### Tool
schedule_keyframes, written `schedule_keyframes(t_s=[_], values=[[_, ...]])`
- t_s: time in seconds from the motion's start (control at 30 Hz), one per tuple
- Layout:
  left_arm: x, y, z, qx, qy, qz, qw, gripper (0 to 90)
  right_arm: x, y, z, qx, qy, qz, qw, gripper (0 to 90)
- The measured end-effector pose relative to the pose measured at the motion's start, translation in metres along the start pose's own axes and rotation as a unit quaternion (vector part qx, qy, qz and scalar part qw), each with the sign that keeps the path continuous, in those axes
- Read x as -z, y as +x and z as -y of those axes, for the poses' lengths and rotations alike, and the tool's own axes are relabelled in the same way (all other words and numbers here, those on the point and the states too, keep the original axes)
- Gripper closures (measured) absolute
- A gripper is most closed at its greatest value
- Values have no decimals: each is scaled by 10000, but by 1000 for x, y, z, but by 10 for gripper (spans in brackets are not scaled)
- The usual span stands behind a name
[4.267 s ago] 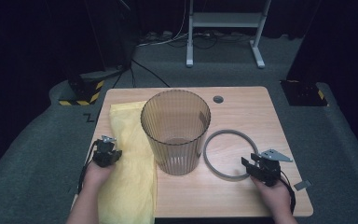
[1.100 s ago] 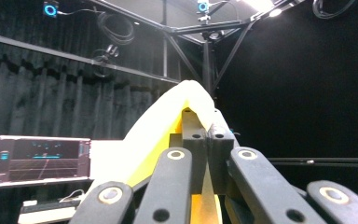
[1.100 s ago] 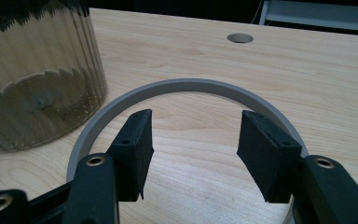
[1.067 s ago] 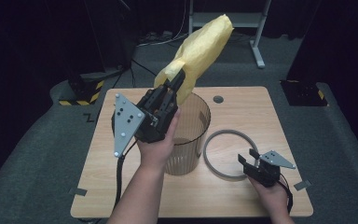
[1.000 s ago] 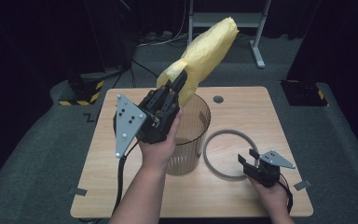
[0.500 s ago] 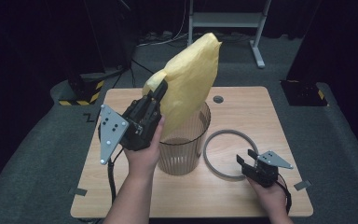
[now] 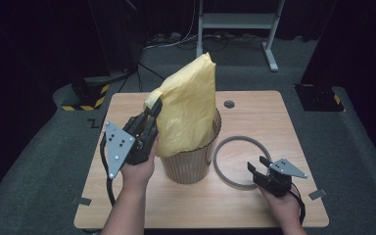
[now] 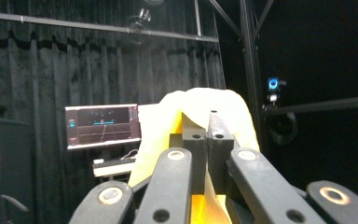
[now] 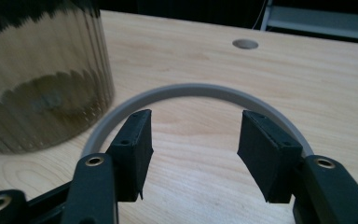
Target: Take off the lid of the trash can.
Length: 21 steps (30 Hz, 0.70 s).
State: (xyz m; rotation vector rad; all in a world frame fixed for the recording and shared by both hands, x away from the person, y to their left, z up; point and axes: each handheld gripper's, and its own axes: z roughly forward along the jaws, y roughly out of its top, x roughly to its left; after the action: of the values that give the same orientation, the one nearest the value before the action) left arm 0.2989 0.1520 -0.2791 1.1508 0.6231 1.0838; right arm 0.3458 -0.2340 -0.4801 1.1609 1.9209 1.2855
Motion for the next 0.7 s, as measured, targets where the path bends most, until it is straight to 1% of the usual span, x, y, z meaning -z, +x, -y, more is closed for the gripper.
schedule_keyframes(t_s=[0.03, 0.07, 0.13, 0.17, 0.2, 0.23, 0.27, 0.3, 0.33, 0.37, 0.4, 0.43, 0.47, 0.5, 0.53, 0.57, 0.6, 0.67, 0.7], values=[[1, 0, 1, -42, 26, 5, 10000, 891, 3, 3, -4, 23, -123, -27, 9999, 428], [3, -1, 4, -93, 66, 6, 9999, 891, 3, 3, -4, 23, -123, -27, 9999, 428], [6, -2, 9, -180, 138, 28, 9997, 891, 9, 9, -10, 80, -313, -42, 9995, 412], [8, -2, 13, -195, 166, 35, 9997, 891, 18, 20, -21, 100, -615, -129, 9980, 397], [10, -1, 15, -138, 166, 31, 9998, 891, 20, 23, -24, 101, -686, -161, 9975, 394], [10, -1, 17, -110, 163, 26, 9998, 891, 26, 30, -33, 117, -856, -225, 9960, 392], [10, -1, 17, -110, 163, 26, 9998, 891, 26, 30, -33, 117, -856, -225, 9960, 392], [11, 0, 18, -22, 146, 11, 9999, 891, 36, 44, -49, 123, -1174, -351, 9924, 379], [11, 1, 18, 23, 136, 18, 9999, 891, 38, 47, -53, 132, -1246, -387, 9914, 376], [10, 1, 18, 117, 93, 11, 9999, 891, 42, 54, -60, 120, -1380, -463, 9893, 373], [10, 1, 18, 117, 93, 11, 9999, 891, 42, 54, -60, 120, -1380, -463, 9893, 373], [10, 1, 18, 147, 69, 9, 9999, 891, 48, 74, -78, 188, -1651, -677, 9838, 373], [10, 1, 18, 147, 69, 9, 9999, 891, 48, 74, -78, 188, -1651, -677, 9838, 373], [10, 1, 17, 189, 40, 4, 9998, 891, 48, 79, -81, 216, -1698, -724, 9826, 373], [10, 1, 17, 237, 9, -2, 9997, 891, 49, 94, -92, 278, -1817, -856, 9792, 372], [10, 2, 16, 219, 16, -9, 9998, 891, 48, 100, -95, 353, -1877, -901, 9775, 373], [11, 2, 16, 239, 2, -17, 9997, 891, 48, 107, -99, 363, -1910, -956, 9762, 373], [11, 2, 16, 261, -21, -18, 9997, 891, 44, 126, -107, 410, -1997, -1111, 9727, 373], [10, 2, 16, 286, -31, -5, 9996, 891, 41, 132, -110, 438, -2005, -1162, 9718, 373]])
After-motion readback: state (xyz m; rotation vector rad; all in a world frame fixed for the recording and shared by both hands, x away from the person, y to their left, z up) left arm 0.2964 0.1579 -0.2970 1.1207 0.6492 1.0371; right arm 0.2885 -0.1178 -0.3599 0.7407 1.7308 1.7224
